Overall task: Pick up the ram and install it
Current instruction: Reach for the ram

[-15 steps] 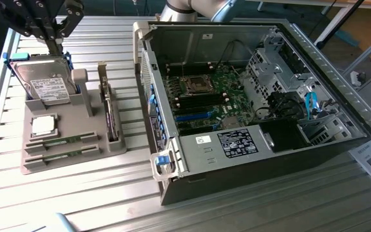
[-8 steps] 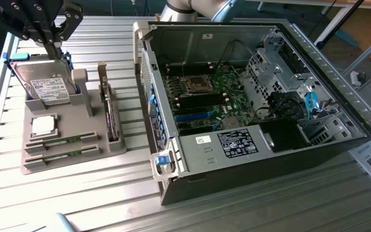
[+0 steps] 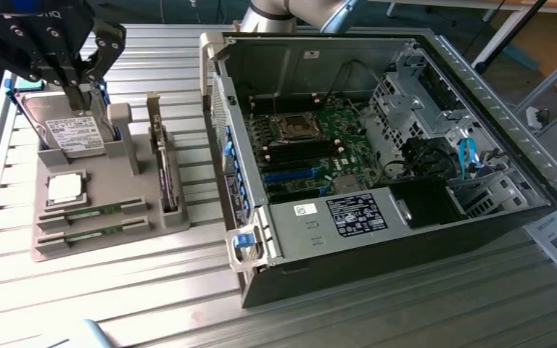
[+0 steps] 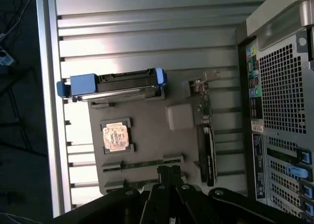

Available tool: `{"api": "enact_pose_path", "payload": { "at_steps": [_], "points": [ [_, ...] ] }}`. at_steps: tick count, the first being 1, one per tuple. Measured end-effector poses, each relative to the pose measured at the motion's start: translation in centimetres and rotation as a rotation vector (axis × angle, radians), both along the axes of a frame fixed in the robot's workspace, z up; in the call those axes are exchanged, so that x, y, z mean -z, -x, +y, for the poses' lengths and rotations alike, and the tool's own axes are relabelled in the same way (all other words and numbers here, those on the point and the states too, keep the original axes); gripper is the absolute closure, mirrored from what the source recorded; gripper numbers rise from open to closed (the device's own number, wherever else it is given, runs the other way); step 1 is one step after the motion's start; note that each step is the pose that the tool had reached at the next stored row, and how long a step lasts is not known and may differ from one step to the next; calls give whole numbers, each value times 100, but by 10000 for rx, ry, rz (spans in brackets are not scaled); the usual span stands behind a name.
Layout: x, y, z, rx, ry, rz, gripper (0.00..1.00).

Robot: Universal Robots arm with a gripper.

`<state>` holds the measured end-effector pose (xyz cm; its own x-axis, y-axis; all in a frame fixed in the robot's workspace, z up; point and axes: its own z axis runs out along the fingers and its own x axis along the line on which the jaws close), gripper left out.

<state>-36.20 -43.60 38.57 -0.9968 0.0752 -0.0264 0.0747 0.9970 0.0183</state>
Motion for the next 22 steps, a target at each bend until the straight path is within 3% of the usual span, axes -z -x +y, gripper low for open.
{"api": "enact_pose_path", "payload": {
  "at_steps": [3,4,6,11,17,18,19,22],
  "points": [
    [2,0,-138,1,109,-1,89],
    [2,0,-201,0,174,0,89],
    [5,0,-324,0,365,-1,89],
    [10,0,-491,1,595,-1,89],
    [11,0,-783,-1,605,-1,89],
    [11,0,-852,0,606,-1,89],
    [11,1,-952,1,606,-1,89],
    [11,0,-971,1,608,-1,89]
  ]
}}
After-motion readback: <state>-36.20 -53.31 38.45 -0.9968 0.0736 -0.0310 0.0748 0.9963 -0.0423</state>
